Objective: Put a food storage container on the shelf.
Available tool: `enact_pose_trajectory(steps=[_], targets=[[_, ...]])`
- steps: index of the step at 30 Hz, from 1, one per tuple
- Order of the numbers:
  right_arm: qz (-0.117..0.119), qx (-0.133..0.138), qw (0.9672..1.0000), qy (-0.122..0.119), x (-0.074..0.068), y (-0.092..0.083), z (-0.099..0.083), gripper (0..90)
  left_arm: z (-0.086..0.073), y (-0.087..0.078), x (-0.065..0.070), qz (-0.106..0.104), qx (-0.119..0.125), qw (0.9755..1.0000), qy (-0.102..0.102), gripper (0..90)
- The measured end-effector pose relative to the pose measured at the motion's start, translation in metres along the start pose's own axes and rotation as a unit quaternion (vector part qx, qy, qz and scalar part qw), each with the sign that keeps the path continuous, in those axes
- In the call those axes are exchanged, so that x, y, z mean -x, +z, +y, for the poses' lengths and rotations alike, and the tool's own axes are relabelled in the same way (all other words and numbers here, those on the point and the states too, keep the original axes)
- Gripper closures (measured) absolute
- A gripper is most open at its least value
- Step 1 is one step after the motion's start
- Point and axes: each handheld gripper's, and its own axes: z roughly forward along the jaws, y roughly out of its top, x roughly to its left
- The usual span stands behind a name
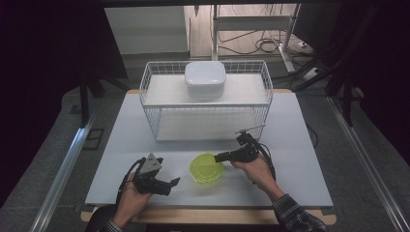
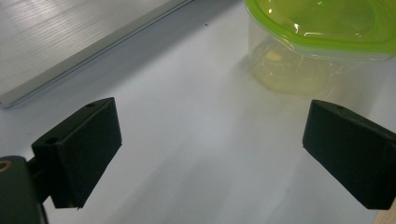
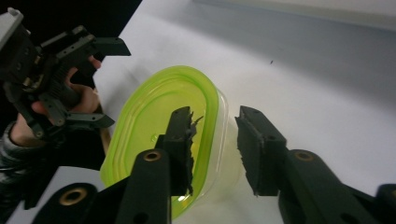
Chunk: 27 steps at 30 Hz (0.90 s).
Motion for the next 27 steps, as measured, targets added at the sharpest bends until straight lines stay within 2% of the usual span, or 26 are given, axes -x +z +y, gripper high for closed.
enact_pose_trajectory(steps=[4, 8, 17, 19, 27], targets=[[0.015, -0.005, 0.9997, 0.018, 0.004, 0.003, -0.001, 76.7, 0.0, 0.0, 0.0, -0.001, -0.001, 1.0, 0.0, 4.5], [0.031, -0.01, 0.9988, 0.036, 0.004, 0.002, -0.001, 80.6, 0.0, 0.0, 0.001, 0.0, -0.001, 1.0, 0.002, 4.5], [0.027, -0.006, 0.999, 0.034, -0.001, -0.002, -0.002, 81.4, 0.0, -0.001, 0.0, 0.002, 0.001, 1.0, 0.002, 4.6], [0.036, 0.004, 0.9986, 0.039, -0.001, -0.007, -0.002, 81.4, 0.0, -0.001, -0.001, 0.003, 0.002, 1.0, -0.001, 4.6], [0.044, 0.031, 0.998, 0.033, -0.01, -0.024, 0.003, 81.5, 0.0, -0.002, -0.003, 0.005, 0.005, 1.0, -0.007, 4.5]])
